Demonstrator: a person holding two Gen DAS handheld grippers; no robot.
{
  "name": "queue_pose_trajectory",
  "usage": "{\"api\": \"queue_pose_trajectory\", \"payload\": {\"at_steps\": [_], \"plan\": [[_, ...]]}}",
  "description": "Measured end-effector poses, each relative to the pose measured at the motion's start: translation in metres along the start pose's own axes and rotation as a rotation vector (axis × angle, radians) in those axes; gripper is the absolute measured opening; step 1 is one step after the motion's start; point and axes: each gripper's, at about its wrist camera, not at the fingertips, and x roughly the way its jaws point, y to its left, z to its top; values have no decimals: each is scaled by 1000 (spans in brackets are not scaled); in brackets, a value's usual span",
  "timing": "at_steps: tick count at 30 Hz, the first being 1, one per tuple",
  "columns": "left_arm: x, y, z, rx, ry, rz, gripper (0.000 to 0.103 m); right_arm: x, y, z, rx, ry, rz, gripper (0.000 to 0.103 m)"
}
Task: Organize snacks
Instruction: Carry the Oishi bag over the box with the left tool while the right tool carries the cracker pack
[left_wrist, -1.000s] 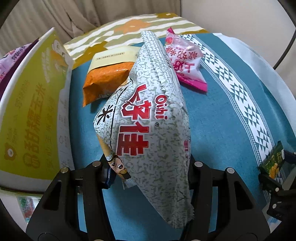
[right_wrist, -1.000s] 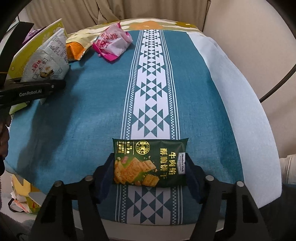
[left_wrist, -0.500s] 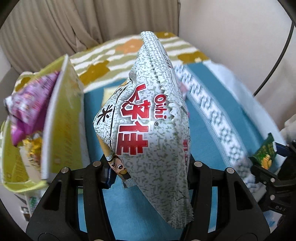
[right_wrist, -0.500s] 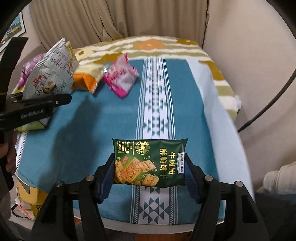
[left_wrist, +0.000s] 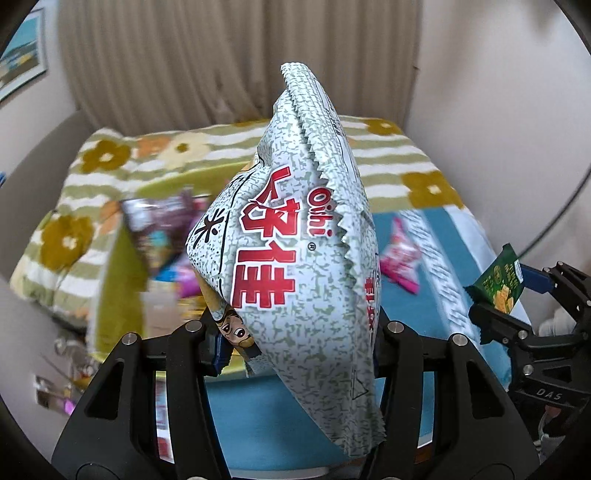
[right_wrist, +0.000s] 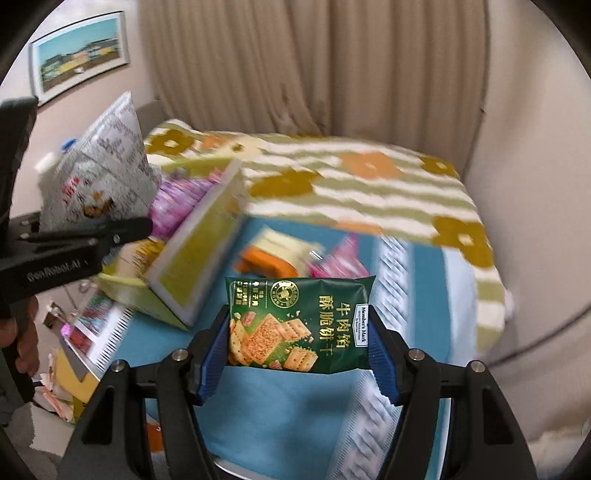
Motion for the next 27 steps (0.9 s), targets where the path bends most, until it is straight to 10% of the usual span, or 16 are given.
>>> {"api": "queue_pose_trajectory", "payload": {"at_steps": [12,14,17,27], "plan": [[43,135,5,-79,112,84,50,54,117,77,-65,-6,182,63],[56,150,5,-75,156,77,54,66,132,80,-58,11,200,63],[63,163,1,-75,172,70,103,79,149,83,-56,37,200,63],[59,189,-10,-87,160,-27,103,103,164,68,-7,125,153,62]]}}
